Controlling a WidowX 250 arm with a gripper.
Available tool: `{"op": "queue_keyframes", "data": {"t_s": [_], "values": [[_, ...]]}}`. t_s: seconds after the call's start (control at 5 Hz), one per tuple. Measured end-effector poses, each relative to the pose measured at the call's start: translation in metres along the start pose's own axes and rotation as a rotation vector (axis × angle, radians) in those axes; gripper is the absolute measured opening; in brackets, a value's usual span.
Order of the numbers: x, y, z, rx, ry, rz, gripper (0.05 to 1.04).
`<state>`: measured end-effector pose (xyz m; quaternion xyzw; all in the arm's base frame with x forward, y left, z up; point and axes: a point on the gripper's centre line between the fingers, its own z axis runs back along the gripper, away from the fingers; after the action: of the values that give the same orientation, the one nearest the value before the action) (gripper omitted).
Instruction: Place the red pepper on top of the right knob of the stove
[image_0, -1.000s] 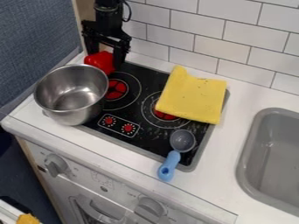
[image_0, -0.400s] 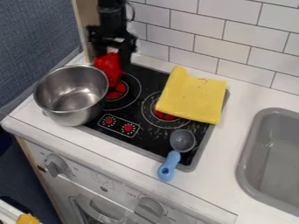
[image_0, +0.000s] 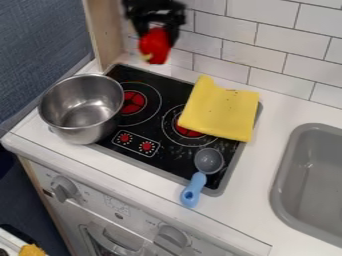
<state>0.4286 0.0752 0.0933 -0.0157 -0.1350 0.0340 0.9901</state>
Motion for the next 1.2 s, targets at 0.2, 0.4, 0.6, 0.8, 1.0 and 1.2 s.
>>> {"op": "queue_keyframes", "data": {"t_s": [0.2, 0.4, 0.6, 0.8, 1.0, 1.2], "values": [[-0.030, -0.026, 0.030, 0.041, -0.022, -0.093, 0.779], [-0.063, -0.019, 0.057, 0.081, -0.018, -0.081, 0.779], [-0.102, -0.008, 0.048, 0.131, 0.048, -0.056, 0.779], [-0.129, -0.005, 0.029, 0.092, 0.103, -0.045, 0.779], [-0.155, -0.026, 0.016, 0.074, 0.149, -0.113, 0.779], [-0.183, -0.055, 0.014, 0.101, 0.142, -0.207, 0.779]]}}
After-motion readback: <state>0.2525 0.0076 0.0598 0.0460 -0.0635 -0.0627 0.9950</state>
